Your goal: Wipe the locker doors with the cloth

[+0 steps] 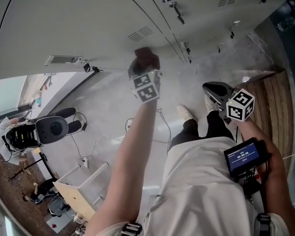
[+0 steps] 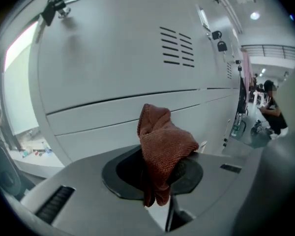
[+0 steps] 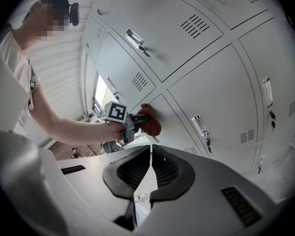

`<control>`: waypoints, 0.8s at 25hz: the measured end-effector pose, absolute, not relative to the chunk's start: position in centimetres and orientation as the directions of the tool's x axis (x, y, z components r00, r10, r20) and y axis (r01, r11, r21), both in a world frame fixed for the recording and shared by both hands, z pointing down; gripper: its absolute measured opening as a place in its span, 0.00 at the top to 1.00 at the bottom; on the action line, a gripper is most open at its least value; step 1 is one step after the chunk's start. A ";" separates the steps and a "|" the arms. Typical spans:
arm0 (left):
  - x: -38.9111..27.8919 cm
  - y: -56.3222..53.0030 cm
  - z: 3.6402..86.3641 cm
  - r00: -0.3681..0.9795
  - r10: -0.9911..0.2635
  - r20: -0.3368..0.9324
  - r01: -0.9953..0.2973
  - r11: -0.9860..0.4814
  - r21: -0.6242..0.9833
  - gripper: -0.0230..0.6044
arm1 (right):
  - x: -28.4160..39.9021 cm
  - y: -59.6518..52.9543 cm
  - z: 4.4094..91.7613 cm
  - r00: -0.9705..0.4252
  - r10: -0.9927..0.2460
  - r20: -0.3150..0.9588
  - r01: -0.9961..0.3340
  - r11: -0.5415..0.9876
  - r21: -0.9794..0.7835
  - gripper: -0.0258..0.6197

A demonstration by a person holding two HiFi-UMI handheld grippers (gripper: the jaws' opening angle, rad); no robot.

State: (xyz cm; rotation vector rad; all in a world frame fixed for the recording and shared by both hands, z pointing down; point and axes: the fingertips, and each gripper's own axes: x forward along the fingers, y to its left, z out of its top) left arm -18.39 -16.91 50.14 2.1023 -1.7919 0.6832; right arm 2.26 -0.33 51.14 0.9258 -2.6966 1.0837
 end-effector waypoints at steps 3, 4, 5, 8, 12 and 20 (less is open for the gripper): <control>-23.0 -16.1 49.7 0.043 -0.862 0.505 -0.974 -0.148 -0.169 0.84 | 0.2 -1.2 50.7 -0.825 -0.488 0.285 -0.553 0.592 -0.587 0.93; -24.5 -15.8 49.7 0.019 -0.866 0.499 -0.976 -0.125 -0.181 0.84 | -0.5 -1.4 50.5 -0.829 -0.483 0.282 -0.548 0.600 -0.583 0.93; -26.0 -15.5 49.6 -0.009 -0.870 0.492 -0.978 -0.096 -0.187 0.84 | -1.2 -1.5 50.3 -0.834 -0.477 0.279 -0.542 0.608 -0.581 0.93; -30.8 -14.4 49.1 -0.136 -0.874 0.466 -0.981 0.053 -0.187 0.84 | -2.8 -1.7 49.9 -0.846 -0.459 0.272 -0.525 0.624 -0.579 0.93; -35.0 -13.0 50.2 -0.298 -0.828 0.476 -0.952 0.221 -0.213 0.84 | -3.8 -1.0 50.3 -0.855 -0.440 0.276 -0.512 0.625 -0.589 0.93; -27.8 -15.1 53.4 -0.171 -0.840 0.514 -0.979 0.087 -0.185 0.84 | -1.3 -0.1 51.5 -0.841 -0.454 0.295 -0.532 0.589 -0.608 0.93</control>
